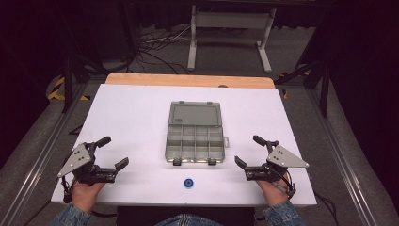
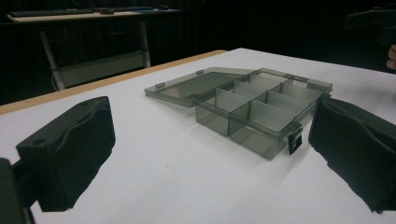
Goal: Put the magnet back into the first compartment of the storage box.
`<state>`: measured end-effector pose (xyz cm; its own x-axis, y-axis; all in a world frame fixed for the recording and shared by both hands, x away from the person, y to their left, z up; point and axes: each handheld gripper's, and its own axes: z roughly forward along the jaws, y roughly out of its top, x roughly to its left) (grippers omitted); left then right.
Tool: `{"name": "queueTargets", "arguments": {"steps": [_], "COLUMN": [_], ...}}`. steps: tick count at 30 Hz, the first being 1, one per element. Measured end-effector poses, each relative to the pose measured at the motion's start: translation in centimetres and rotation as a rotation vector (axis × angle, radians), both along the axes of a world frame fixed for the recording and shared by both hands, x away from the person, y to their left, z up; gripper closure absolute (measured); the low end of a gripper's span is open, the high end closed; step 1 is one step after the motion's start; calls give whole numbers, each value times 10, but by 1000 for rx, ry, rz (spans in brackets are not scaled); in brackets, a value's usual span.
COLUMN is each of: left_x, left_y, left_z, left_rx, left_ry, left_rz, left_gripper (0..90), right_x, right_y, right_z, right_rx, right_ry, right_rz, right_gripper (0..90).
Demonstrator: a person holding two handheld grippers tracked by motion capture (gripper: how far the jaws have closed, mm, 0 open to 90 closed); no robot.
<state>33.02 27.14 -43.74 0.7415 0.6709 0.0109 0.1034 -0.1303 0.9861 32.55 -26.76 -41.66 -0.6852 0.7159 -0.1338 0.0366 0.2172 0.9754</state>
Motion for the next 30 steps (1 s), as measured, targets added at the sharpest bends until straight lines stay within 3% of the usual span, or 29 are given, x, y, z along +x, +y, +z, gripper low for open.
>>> {"name": "queueTargets", "arguments": {"steps": [30], "left_x": [-1], "left_y": [0], "left_z": [2], "left_rx": [-12], "left_ry": [12], "left_rz": [1], "left_gripper": [13], "right_x": [1], "right_y": [1], "right_z": [1], "right_rx": [-16], "right_ry": [-3], "right_rz": [11], "right_gripper": [54]}}
